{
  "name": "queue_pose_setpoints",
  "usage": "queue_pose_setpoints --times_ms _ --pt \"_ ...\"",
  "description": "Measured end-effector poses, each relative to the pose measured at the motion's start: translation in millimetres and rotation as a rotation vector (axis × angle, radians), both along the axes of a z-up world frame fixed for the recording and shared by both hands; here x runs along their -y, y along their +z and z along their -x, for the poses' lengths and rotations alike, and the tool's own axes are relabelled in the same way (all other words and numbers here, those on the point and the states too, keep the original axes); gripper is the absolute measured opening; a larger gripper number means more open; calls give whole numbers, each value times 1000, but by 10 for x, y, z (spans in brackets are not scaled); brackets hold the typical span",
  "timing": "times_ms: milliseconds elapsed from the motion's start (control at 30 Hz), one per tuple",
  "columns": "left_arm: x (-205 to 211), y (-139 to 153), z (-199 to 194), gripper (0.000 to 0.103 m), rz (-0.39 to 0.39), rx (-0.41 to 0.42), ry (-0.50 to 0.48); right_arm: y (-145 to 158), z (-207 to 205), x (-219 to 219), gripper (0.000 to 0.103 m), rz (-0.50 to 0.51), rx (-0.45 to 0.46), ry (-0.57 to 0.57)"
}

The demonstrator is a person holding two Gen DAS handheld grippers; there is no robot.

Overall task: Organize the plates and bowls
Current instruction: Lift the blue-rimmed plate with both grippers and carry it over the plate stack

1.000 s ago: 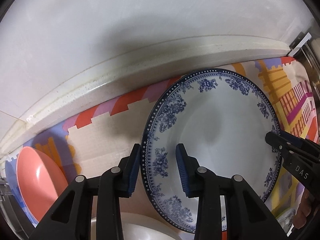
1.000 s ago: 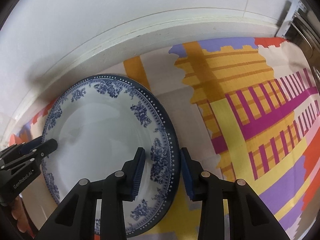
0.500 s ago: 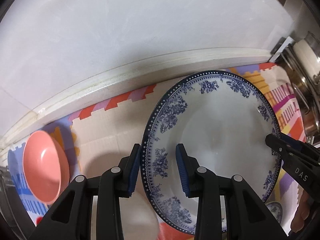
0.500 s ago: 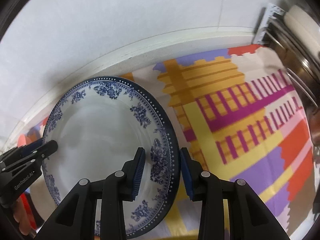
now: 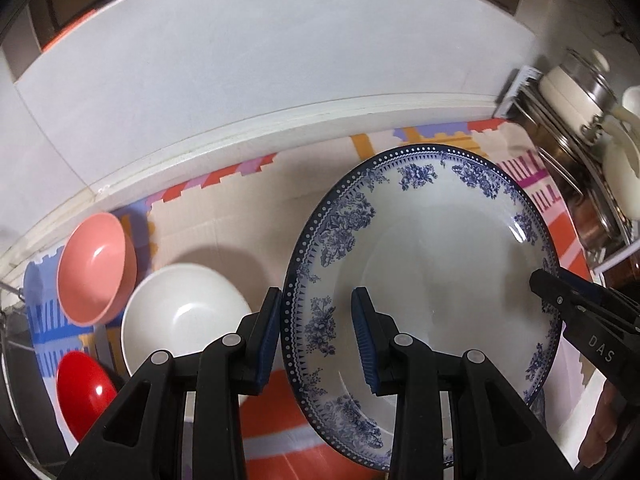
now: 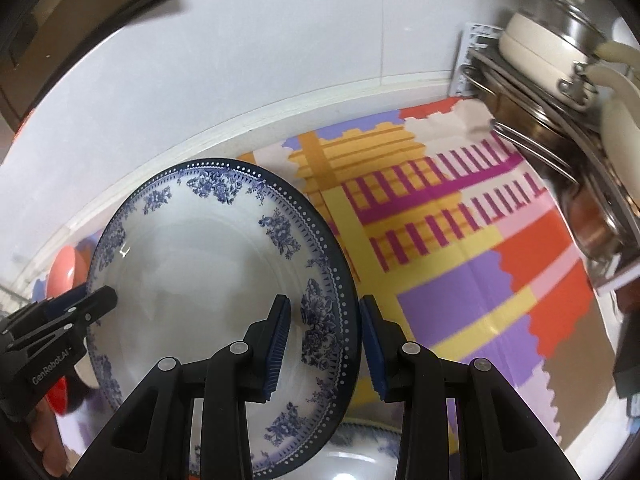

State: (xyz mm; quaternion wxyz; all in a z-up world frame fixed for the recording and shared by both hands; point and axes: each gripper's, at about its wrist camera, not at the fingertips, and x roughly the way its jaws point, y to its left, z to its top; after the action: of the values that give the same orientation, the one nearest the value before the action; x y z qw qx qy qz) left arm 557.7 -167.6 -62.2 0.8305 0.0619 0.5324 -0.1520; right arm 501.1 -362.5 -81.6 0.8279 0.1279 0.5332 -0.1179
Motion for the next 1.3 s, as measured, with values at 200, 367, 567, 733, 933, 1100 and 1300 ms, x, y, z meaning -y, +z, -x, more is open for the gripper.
queue_pose_setpoints --times_ms 200,367,567,733,933,1100,1300 --pt "31 50 387 35 17 4 -1 53 376 84 37 4 21 -10" --pt "54 19 710 35 30 2 3 99 684 130 37 18 37 -11" --pt "101 -98 1033 35 39 -36 7 70 1026 167 37 36 36 -7" --pt "152 -191 1266 35 30 -55 8 -29 1259 226 37 32 15 1" --pt "223 -314 1479 35 6 -73 6 -160 1469 288 37 18 -9 4" --pt "259 -427 1598 35 -12 -97 8 -290 1588 345 37 1 -34 4" --pt "286 -559 1669 35 -33 -125 16 -431 1669 368 37 -13 -64 15"
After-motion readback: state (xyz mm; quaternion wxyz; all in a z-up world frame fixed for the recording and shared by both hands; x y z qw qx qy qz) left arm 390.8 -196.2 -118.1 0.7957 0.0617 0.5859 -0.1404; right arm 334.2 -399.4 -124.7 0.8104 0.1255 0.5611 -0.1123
